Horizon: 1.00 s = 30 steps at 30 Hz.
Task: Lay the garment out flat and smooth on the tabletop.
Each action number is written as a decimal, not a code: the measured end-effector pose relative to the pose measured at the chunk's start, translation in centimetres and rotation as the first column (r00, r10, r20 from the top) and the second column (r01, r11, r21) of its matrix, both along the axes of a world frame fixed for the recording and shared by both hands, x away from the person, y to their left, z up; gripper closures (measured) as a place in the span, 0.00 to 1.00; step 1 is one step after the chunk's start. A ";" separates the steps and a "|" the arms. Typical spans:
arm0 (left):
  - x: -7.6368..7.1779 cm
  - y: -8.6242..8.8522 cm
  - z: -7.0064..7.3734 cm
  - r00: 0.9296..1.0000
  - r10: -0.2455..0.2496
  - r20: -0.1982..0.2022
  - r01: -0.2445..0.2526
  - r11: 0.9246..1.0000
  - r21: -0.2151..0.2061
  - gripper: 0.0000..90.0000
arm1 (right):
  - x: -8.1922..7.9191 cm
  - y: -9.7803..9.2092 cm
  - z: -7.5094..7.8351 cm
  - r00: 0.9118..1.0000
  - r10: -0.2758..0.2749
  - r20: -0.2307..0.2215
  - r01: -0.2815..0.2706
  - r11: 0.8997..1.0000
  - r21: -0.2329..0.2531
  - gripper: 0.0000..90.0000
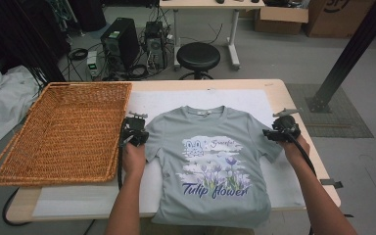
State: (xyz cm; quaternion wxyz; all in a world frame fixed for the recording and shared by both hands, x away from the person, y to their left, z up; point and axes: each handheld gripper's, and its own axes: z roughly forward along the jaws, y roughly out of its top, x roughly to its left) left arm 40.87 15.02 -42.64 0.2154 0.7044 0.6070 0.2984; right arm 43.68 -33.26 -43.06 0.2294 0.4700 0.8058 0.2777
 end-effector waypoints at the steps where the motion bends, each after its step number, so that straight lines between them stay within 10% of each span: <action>1: -0.4 0.2 0.2 1.000 0.001 0.018 0.000 0.999 -0.042 0.83 | 0.1 0.0 -0.4 1.000 0.012 -0.018 -0.012 1.000 -0.003 0.63; 4: -1.3 0.3 0.6 0.999 -0.021 0.049 0.026 0.994 -0.104 0.80 | 0.2 0.3 -0.5 0.998 0.055 -0.002 -0.055 0.998 0.007 0.99; 7: -2.2 0.4 1.2 0.993 -0.070 0.096 0.085 0.983 -0.162 0.77 | 0.5 1.0 -0.7 0.999 0.023 0.039 -0.021 0.998 -0.051 0.99; 9: -2.7 0.8 1.7 0.989 -0.073 0.126 0.106 0.955 -0.278 0.71 | 1.0 0.9 -0.9 0.998 -0.028 0.052 0.029 0.999 -0.021 0.98; 11: -3.4 0.9 2.1 0.985 -0.069 0.157 0.124 0.919 -0.374 0.67 | 1.1 0.8 -0.7 0.993 -0.094 0.070 0.093 0.995 0.029 0.75; 18: -7.1 0.9 2.7 0.974 -0.153 0.167 0.210 0.885 -0.415 0.66 | -3.7 1.3 1.3 0.988 -0.017 0.151 0.005 0.997 0.082 0.69; 21: -10.0 1.2 2.1 0.970 -0.189 0.153 0.236 0.882 -0.409 0.67 | -6.6 1.2 1.4 0.986 0.019 0.164 -0.034 0.996 0.086 0.68; 30: -16.2 1.8 -0.7 0.951 -0.259 0.166 0.306 0.848 -0.433 0.66 | -14.1 0.4 0.4 0.990 0.089 0.109 -0.111 0.970 0.215 0.69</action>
